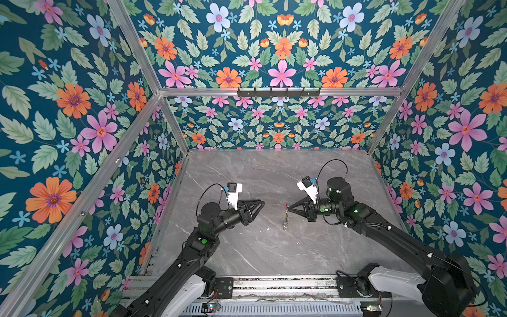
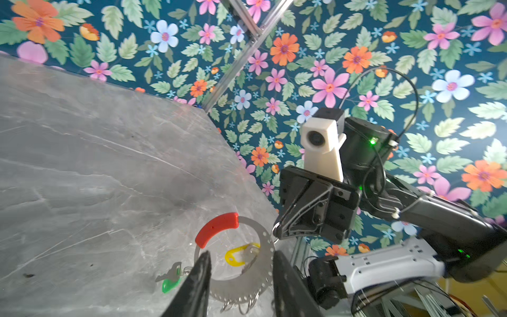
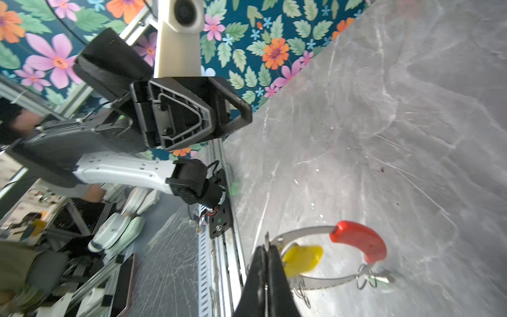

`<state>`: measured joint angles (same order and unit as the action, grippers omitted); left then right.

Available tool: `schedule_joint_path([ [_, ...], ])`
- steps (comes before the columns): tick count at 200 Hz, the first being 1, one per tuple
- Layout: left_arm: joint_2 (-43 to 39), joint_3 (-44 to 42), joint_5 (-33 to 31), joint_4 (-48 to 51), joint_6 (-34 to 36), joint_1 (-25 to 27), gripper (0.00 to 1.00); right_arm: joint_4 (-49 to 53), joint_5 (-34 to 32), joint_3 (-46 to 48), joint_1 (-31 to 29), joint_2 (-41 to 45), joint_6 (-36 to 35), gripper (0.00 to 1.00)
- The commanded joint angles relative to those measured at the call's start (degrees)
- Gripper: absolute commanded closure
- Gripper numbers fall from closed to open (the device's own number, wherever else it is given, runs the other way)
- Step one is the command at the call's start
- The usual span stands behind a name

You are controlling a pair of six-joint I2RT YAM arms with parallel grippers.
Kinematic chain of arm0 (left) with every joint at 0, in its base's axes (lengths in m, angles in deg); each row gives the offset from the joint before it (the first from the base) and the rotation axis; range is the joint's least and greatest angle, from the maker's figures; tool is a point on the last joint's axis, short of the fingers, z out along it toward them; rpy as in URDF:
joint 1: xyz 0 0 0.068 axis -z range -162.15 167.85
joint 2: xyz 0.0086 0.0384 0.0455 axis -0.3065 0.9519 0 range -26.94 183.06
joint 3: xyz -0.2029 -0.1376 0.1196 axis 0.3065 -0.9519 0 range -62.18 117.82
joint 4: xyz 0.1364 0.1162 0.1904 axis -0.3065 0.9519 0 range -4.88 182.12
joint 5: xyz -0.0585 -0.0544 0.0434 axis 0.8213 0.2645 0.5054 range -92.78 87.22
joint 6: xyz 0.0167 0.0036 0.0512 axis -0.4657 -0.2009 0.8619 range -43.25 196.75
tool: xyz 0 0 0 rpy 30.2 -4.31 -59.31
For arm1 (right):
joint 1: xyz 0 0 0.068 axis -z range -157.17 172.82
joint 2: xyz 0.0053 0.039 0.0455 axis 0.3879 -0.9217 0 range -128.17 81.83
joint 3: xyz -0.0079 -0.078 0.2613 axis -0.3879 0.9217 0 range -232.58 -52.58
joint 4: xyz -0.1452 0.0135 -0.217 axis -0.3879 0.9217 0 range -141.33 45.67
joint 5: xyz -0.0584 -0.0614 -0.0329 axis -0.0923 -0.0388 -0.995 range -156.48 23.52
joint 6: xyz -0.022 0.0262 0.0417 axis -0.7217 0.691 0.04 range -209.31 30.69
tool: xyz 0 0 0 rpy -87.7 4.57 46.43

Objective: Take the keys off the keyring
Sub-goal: 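Close the left gripper on the steel keyring beside the right gripper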

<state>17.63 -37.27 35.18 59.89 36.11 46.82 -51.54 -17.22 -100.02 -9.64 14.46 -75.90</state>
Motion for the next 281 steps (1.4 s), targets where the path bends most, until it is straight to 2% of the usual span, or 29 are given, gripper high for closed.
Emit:
schedule_joint_path([
  [1, 0.7, -0.2, 6.8, -10.1, -1.8, 0.9, 0.66, -3.7, 5.8, -1.6, -1.1, -0.8, 0.8, 1.0],
  [42, 1.7, -0.2, 9.2, -15.5, -2.2, 3.8, 0.7, -6.5, 6.9, -2.9, -3.2, -0.7, 2.8, 1.0],
  [98, 4.9, 1.1, 11.3, -16.0, -0.5, 6.6, 0.83, -10.3, 6.6, -3.6, -4.3, -0.5, 5.4, 1.0],
  [184, 5.8, 1.0, 13.2, -19.3, -1.5, 7.4, 0.84, -10.3, 7.6, -4.6, -4.7, -1.0, 5.4, 1.0],
  [228, 3.3, 0.9, 10.4, -16.9, -0.3, 7.4, 0.66, -9.6, 7.8, -4.2, -5.0, 0.2, 5.1, 1.0],
  [241, 2.1, 0.9, 9.6, -15.2, 0.8, 7.4, 0.64, -9.7, 7.7, -3.8, -5.1, 0.9, 5.1, 1.0],
  [281, 2.8, 1.4, 10.9, -15.6, 0.5, 7.4, 0.71, -9.7, 8.1, -4.3, -6.3, 1.0, 4.9, 1.0],
])
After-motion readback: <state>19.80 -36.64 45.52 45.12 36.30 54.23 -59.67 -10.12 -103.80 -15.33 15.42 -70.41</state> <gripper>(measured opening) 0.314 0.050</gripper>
